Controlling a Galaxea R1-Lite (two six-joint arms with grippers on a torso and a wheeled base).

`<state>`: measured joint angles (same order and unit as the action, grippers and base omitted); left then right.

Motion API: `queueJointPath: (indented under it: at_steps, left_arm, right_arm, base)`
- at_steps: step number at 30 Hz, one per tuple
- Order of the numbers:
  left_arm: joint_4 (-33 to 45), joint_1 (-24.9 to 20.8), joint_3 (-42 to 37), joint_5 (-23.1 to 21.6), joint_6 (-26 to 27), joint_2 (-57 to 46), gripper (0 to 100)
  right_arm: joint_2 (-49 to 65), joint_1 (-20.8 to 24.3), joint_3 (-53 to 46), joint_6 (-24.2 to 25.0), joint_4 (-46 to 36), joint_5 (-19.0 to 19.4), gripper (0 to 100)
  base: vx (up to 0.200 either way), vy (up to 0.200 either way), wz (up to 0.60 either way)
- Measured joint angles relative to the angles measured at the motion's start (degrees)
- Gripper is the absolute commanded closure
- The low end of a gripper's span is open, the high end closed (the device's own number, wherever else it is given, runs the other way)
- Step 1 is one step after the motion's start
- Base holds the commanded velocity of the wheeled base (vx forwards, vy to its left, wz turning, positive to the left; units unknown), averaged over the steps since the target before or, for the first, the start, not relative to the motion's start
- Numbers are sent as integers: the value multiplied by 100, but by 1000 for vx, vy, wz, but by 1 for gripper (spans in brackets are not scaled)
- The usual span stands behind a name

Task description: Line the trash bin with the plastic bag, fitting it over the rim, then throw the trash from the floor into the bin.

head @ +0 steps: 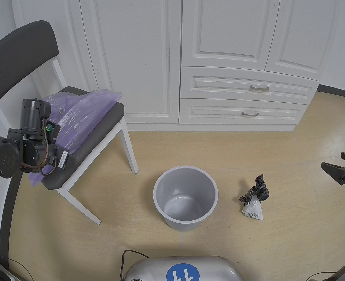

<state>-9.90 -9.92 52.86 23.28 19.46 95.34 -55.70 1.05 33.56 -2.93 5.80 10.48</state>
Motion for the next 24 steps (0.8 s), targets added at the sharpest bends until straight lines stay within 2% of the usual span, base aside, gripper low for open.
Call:
queueJointPath:
  at_steps: [8, 14, 18, 24]
  left_arm:
    - [-279, 39, 325, 444, 389, 483, 0]
    - [-859, 155, 356, 613, 827, 597, 0]
    - [-1129, 240, 304, 816, 1044, 496, 0]
    - [-1241, 347, 240, 879, 1301, 57, 0]
  right_arm:
    - [24, -4, 1, 2, 40, -1, 0]
    - [35, 0, -10, 6, 207, -1, 0]
    - [52, -11, -16, 46, 234, -4, 0]
    - [124, -28, -2, 134, 251, -4, 0]
  base:
    - [0, 0, 0]
    - [0, 0, 0]
    - [0, 0, 0]
    - [0, 0, 0]
